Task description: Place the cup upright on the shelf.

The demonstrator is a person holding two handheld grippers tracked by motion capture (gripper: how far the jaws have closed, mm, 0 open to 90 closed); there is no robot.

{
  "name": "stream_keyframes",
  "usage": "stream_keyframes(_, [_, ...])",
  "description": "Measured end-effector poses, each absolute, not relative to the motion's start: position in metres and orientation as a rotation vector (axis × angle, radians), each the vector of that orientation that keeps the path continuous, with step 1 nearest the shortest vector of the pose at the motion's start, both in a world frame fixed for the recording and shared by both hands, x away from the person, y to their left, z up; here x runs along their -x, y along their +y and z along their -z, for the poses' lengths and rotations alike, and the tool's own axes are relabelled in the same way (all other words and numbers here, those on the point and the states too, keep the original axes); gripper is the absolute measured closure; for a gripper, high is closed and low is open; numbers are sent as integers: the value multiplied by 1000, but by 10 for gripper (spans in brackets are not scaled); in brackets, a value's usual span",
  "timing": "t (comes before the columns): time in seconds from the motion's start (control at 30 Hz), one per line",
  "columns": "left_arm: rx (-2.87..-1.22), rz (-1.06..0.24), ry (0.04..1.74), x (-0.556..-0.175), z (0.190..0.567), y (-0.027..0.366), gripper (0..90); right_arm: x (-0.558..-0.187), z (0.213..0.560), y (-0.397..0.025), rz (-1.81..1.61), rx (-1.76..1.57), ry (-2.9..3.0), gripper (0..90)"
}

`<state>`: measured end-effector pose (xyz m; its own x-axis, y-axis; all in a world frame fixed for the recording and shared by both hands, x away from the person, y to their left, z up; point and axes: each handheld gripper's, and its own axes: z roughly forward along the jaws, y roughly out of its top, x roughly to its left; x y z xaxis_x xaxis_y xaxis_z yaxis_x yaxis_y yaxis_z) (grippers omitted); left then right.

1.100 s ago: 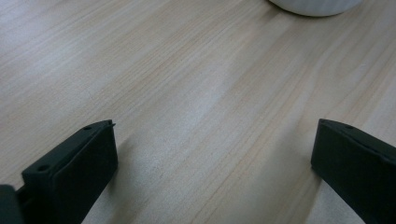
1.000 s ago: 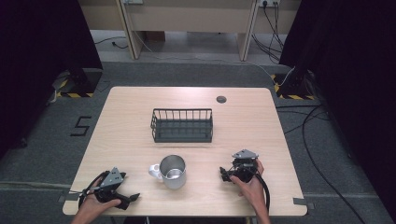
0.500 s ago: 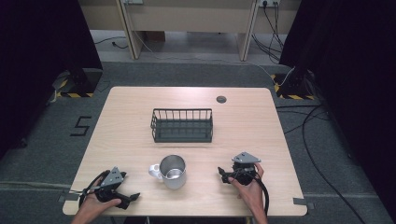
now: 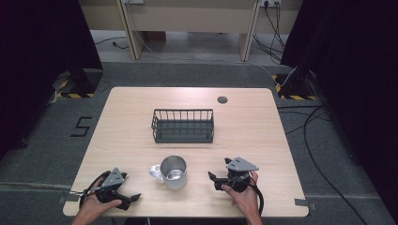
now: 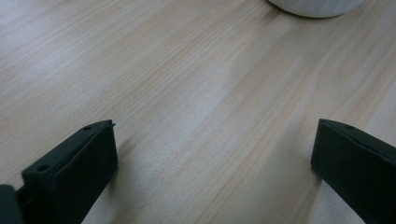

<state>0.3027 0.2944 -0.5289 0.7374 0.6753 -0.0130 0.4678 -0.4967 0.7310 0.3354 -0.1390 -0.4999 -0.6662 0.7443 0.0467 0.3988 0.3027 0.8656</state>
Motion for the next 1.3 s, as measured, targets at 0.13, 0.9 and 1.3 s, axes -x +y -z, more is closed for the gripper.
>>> stream_keyframes(0.13, [-2188,-354,855,-303,529,294,0,-331,496,-135,-1354,-1009,2209,155])
stream_keyframes(0.9, [-2186,-352,853,-304,529,294,0,-316,478,-112,-1476,-855,2227,152])
stream_keyframes(1.3, [-2187,-351,851,-305,529,294,0,-313,470,-95,-1528,-785,2228,150])
